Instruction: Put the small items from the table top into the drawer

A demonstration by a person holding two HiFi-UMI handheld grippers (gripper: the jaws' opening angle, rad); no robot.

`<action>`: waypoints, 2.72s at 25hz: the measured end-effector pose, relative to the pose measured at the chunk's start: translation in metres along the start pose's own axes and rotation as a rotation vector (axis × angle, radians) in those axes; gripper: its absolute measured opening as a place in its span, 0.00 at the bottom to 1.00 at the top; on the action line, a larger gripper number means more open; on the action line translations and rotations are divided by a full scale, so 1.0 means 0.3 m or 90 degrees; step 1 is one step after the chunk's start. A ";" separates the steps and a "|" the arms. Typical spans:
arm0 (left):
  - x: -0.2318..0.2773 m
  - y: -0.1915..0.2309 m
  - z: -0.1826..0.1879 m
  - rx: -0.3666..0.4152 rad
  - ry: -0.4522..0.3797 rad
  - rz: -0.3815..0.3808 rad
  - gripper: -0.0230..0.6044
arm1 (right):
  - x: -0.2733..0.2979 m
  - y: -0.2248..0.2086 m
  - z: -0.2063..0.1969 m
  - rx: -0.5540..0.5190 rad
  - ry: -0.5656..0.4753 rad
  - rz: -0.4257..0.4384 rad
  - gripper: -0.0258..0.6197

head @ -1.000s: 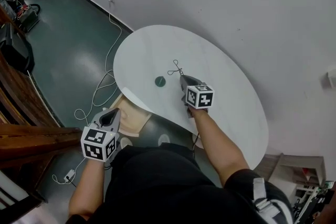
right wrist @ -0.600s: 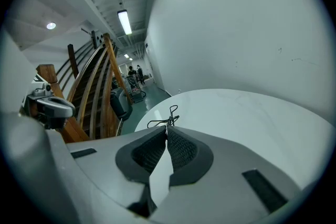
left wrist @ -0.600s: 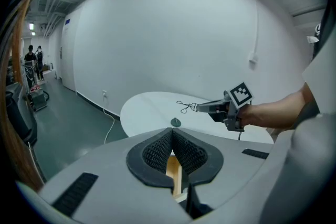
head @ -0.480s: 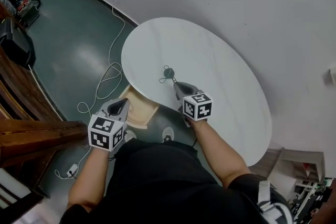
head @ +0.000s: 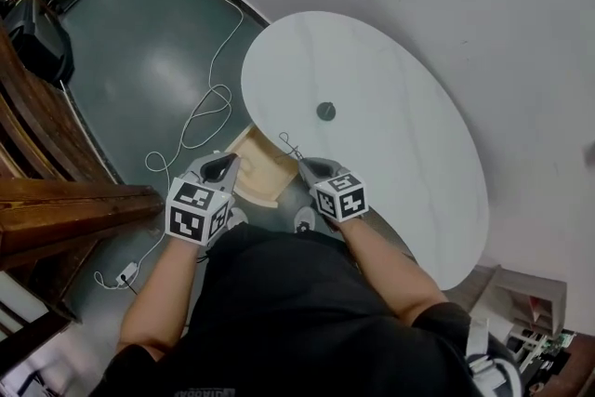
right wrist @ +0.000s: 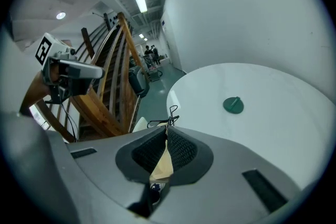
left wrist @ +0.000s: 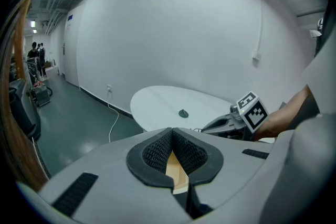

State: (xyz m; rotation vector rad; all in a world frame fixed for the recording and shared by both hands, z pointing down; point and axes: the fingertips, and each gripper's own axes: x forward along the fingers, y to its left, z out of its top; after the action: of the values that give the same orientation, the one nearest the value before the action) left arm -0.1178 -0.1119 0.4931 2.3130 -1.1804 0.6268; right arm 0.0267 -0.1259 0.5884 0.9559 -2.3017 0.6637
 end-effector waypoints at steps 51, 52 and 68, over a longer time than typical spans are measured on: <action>-0.109 0.147 -0.245 -0.070 0.081 0.031 0.06 | 0.678 0.004 -0.435 -0.187 0.337 -0.041 0.16; -0.107 0.143 -0.240 -0.068 0.079 0.030 0.06 | 0.669 0.012 -0.432 -0.184 0.333 -0.037 0.16; -0.048 0.076 -0.103 -0.046 0.023 0.029 0.06 | 0.401 0.174 -0.177 -0.114 0.189 0.052 0.16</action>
State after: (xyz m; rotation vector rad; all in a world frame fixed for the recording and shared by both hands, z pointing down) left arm -0.1499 -0.0966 0.5135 2.2109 -1.2214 0.6293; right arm -0.0679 -0.1173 0.6934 0.6366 -2.1021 0.5791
